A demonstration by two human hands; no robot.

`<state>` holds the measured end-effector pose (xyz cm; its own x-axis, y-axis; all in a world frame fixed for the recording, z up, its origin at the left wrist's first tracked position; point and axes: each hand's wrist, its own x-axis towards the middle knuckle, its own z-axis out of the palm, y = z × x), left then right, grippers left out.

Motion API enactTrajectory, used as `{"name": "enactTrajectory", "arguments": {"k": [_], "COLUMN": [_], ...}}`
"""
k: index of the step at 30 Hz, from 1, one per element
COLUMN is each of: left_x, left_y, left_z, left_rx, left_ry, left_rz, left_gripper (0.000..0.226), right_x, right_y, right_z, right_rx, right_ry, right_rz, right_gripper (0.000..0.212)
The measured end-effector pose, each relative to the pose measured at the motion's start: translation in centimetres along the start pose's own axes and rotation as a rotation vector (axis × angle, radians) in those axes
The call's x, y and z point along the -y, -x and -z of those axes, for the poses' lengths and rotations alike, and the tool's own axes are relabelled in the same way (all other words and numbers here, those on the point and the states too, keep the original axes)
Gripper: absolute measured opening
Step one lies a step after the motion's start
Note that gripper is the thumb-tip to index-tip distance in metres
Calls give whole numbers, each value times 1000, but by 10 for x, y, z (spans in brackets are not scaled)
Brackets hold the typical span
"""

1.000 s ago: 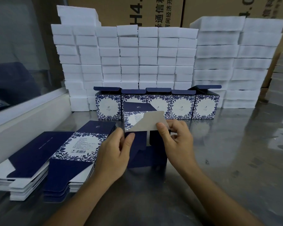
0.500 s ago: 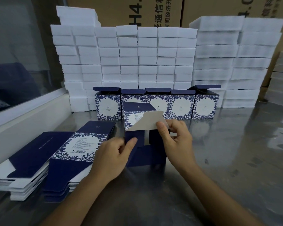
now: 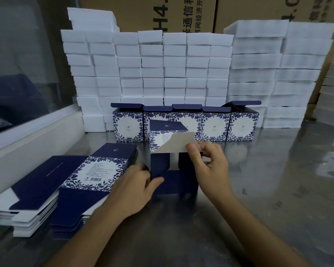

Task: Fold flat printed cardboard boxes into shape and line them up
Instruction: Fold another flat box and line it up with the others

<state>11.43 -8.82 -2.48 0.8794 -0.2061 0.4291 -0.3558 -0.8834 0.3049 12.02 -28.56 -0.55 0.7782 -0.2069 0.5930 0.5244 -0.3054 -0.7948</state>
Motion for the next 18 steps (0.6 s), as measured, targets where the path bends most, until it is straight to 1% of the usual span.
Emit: {"name": "enactTrajectory", "arguments": {"k": [2,4,10,13,15,16,18], "left_x": [0,0,1,1,1,1,-2], "left_y": [2,2,1,2,3,4,5], "left_z": [0,-1,-2,-1,-2,-3,-1], "left_rx": [106,145,163,152,114,74,-43], "left_ry": [-105,-130,-191,-177,-141,-79,152], "left_rz": [-17,-13,-28,-20,-23,-37,-51], "left_gripper": [43,42,36,32,29,29,38], "right_x": [-2,-3,-5,-4,-3,-3,-5], "right_y": [0,0,-1,-1,-2,-3,-4], "right_z": [0,0,1,2,3,5,7], "right_rx": [-12,-13,-15,-14,-16,-13,10], "right_ry": [-6,-9,-14,-10,-14,-36,-70], "right_rz": [8,5,17,36,29,11,-6], "right_gripper": [54,51,50,38,34,35,36]}}
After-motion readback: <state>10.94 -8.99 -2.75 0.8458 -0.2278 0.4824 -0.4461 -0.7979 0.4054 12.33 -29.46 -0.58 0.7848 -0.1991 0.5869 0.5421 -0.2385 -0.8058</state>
